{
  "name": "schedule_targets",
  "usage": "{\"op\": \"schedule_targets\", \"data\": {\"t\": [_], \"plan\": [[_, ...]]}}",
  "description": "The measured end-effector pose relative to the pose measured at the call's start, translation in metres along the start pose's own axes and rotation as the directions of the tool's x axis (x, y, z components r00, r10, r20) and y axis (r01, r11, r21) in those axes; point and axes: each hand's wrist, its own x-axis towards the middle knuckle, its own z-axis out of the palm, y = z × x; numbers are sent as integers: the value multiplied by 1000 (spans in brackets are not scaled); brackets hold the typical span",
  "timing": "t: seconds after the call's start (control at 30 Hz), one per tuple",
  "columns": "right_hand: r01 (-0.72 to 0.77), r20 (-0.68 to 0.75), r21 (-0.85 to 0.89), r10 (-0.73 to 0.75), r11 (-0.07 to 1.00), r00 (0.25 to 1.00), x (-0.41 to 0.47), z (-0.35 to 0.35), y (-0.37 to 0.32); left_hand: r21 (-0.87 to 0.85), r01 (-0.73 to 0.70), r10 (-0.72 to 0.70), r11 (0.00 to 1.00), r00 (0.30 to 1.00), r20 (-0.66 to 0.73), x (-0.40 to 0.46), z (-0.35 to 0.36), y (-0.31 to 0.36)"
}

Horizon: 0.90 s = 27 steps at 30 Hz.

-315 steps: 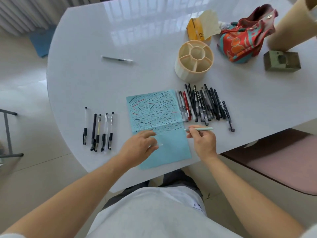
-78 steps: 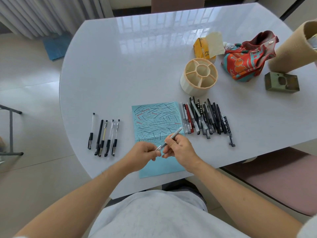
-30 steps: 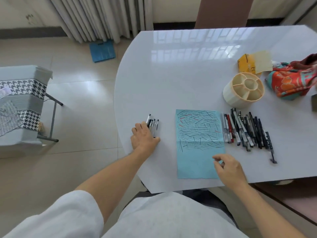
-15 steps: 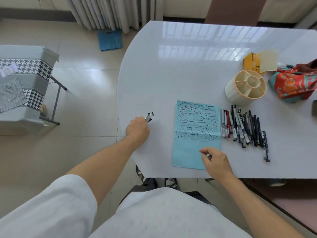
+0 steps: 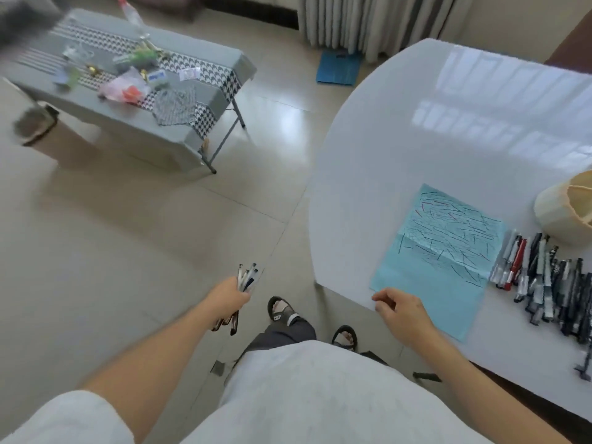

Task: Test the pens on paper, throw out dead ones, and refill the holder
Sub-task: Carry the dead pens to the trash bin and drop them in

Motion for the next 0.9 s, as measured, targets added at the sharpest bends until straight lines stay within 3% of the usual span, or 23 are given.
{"op": "schedule_targets", "data": {"t": [0.17,0.33,0.6,0.9], "plan": [[94,167,-157,-67,983,984,11,27,-41,-202,222,-236,954,971,-46,-43,9,-111],[237,317,-327,-130,915,940,39,67,-104,-337,335,-366,880,930,-31,-68,15,-190],[379,464,-573,-94,727,881,101,164,-228,-509,351,-398,786,917,19,-50,-35,-293],[302,435,-563,-35,769,900,154,236,-344,-641,332,-479,693,875,-64,-27,-130,-386]]}}
